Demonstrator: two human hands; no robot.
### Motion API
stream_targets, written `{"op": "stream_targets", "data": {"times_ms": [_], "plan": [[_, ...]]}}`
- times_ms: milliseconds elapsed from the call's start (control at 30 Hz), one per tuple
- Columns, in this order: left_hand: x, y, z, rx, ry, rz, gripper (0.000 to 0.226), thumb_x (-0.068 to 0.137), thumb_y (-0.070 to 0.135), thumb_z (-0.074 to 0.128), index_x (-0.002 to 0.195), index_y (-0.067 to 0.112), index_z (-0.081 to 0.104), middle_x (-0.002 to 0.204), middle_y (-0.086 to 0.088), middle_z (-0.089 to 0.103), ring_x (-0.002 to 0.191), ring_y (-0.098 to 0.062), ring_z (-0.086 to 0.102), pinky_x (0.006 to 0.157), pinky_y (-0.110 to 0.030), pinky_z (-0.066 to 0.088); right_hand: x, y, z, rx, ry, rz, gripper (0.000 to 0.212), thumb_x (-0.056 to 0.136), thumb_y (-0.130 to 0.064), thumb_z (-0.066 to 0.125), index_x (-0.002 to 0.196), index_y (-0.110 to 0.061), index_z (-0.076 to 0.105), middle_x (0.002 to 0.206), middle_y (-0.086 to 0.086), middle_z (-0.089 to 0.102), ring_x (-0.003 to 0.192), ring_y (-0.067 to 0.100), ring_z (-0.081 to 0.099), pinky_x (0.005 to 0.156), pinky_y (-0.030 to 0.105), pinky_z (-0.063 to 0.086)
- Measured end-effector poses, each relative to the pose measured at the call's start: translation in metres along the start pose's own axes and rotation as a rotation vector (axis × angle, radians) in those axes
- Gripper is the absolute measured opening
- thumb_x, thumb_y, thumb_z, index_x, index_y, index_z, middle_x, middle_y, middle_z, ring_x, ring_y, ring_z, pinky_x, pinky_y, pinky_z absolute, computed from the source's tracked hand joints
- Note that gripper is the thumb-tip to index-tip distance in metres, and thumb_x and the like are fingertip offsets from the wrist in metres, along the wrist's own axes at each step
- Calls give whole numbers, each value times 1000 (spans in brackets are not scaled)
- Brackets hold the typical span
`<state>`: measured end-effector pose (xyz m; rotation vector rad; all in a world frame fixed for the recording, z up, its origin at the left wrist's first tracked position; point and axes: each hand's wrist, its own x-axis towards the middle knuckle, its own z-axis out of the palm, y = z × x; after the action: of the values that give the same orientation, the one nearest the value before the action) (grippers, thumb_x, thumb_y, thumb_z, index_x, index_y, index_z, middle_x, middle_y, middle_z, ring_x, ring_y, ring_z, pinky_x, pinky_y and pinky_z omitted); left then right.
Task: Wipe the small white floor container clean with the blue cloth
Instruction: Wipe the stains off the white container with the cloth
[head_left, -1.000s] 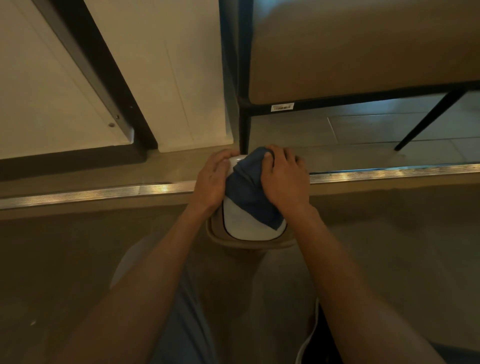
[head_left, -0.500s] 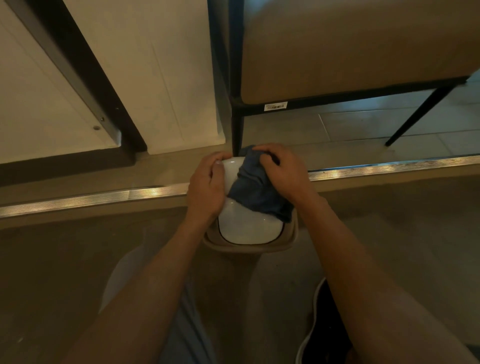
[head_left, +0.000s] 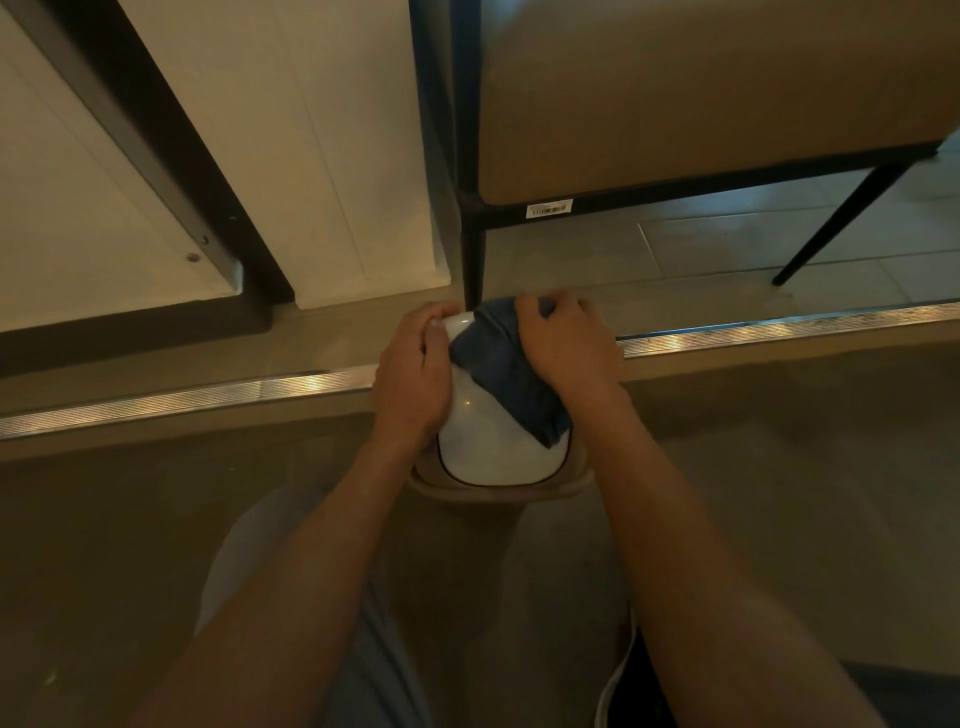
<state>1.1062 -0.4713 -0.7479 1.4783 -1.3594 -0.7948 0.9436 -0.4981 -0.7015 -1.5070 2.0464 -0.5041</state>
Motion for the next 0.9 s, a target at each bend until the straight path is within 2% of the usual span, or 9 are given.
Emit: {"op": "stream_targets", "data": {"times_ms": [67, 167, 333, 433, 533, 600, 700, 833, 900], "plan": [[1, -1, 1, 11, 8, -14, 49, 100, 45, 29, 127, 23, 63, 123, 4, 65, 113, -11, 60, 101, -43, 50, 15, -7, -3, -81, -78, -25, 63, 93, -63, 31, 126, -15, 57, 122, 12, 58, 109, 31, 56, 93, 45, 44], [2, -1, 1, 18, 22, -9, 49, 100, 44, 29, 126, 21, 64, 122, 3, 66, 112, -12, 60, 100, -41, 50, 20, -3, -2, -38, -76, -183, 49, 98, -55, 39, 119, -17, 62, 114, 8, 63, 103, 25, 59, 82, 34, 39], [-1, 1, 1, 30, 13, -10, 43, 103, 40, 32, 127, 21, 62, 121, 5, 64, 105, -7, 59, 93, -28, 51, -6, 34, 4, 320, 39, -357, 38, 101, -44, 49, 133, -25, 55, 132, 1, 57, 118, 15, 54, 103, 36, 46], [0, 2, 2, 37, 5, -18, 41, 103, 42, 31, 128, 25, 61, 122, 7, 62, 105, -8, 59, 91, -27, 50, -28, 53, 14, 454, 135, -340, 44, 102, -42, 48, 144, -29, 43, 145, -2, 45, 129, 11, 46, 108, 32, 41], [-1, 1, 1, 32, -1, -16, 39, 104, 40, 31, 128, 27, 59, 122, 8, 60, 103, -3, 57, 89, -24, 48, -43, 57, 25, 503, 167, -262, 51, 103, -47, 42, 150, -31, 32, 153, -1, 36, 136, 15, 42, 109, 35, 41], [-2, 0, 0, 36, -15, 0, 38, 106, 39, 31, 130, 26, 57, 122, 9, 58, 103, 1, 56, 87, -21, 47, -46, 55, 26, 468, 189, -228, 52, 103, -48, 39, 150, -29, 30, 153, 1, 35, 135, 18, 43, 107, 36, 42], [-2, -1, 0, 62, -25, 12, 38, 107, 38, 31, 132, 25, 56, 122, 9, 58, 104, -2, 56, 89, -23, 49, -37, 43, 17, 341, 192, -221, 44, 105, -41, 40, 145, -22, 39, 146, 4, 41, 125, 18, 49, 101, 33, 43], [0, -2, 0, 91, -19, 29, 44, 104, 40, 30, 131, 21, 58, 123, 4, 62, 106, -7, 58, 88, -21, 47, -8, 18, 4, 71, 74, -236, 41, 103, -40, 37, 131, -15, 54, 130, 10, 54, 113, 28, 55, 97, 44, 46], [1, -2, 1, 96, -5, 35, 44, 104, 37, 31, 130, 18, 60, 123, 2, 64, 108, -9, 59, 91, -25, 49, 5, 4, -1, -34, -17, -231, 41, 101, -42, 35, 121, -14, 59, 118, 9, 59, 107, 28, 56, 93, 41, 44]]}}
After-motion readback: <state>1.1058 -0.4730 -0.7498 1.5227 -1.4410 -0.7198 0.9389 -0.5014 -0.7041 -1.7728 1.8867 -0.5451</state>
